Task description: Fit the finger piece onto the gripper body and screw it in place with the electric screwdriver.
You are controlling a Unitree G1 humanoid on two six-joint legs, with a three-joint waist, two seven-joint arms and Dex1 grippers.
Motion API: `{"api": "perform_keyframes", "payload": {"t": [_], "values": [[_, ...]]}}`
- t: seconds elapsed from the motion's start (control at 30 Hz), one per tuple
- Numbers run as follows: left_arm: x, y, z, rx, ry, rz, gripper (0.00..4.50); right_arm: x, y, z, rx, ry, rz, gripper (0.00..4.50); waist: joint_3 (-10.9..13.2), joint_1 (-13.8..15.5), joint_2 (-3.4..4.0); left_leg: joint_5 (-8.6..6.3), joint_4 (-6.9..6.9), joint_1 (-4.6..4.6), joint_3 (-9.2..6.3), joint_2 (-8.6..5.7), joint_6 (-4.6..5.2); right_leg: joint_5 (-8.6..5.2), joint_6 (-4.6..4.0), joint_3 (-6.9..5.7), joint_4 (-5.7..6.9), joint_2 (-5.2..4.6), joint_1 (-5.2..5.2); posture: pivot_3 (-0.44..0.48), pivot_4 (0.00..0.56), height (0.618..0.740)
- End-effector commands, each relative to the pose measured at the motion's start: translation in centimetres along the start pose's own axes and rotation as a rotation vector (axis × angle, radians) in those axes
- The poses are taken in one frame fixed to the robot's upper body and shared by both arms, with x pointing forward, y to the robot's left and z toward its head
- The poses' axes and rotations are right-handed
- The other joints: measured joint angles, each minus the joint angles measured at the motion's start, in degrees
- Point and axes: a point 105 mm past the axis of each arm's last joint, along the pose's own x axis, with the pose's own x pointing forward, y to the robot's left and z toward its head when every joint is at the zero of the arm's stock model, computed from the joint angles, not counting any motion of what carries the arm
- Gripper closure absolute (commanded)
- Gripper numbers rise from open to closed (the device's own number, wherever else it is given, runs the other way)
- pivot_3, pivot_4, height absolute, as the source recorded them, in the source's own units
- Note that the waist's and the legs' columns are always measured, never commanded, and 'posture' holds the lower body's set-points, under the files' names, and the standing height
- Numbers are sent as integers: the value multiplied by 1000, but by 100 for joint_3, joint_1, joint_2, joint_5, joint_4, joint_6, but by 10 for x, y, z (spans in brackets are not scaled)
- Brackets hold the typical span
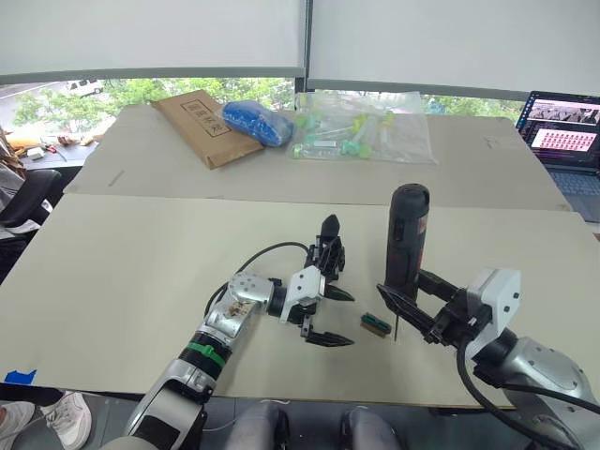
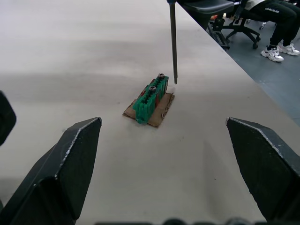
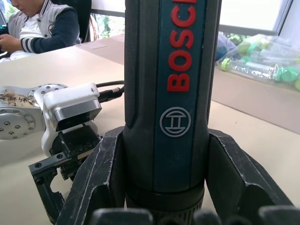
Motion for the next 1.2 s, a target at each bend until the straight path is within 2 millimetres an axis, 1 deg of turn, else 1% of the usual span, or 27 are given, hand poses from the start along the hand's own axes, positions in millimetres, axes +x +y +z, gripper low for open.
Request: {"api": "perform_keyframes", "payload": {"t": [0.03, 0.2, 0.27, 0.53, 1.2], "values": [[3, 1, 7, 33, -16, -13, 0, -2, 4, 23, -50, -78, 19, 2547, 0, -1, 0, 0, 0, 0, 0, 0, 0, 0, 0, 0, 0, 0, 0, 0, 150, 740], [4, 1, 7, 30, -18, -19, 0, -3, 2, 40, -23, -168, -11, 2547, 0, -2, 0, -1, 0, 0, 1, 0, 1, 0, 0, 1, -1, -1, 0, 0, 150, 740], [4, 0, 7, 25, -20, -26, 0, -3, 2, 43, -20, -189, -28, 2547, 0, -3, 0, -1, 0, 0, 1, 0, 1, 0, 0, 1, -1, -1, 0, 0, 150, 740], [6, 0, 7, 38, -16, -27, 0, 1, 4, 36, -33, -180, -53, 2547, 0, 2, -1, -1, 0, 0, 1, -1, 2, 0, 0, 1, -1, -1, 0, 0, 150, 740], [10, 1, 9, 47, -24, -16, 0, 4, 3, 34, -52, -192, -63, 2547, 0, -1, -1, -1, 0, 0, 1, -1, 2, 0, 0, 0, 0, -1, 0, 0, 150, 740]]}}
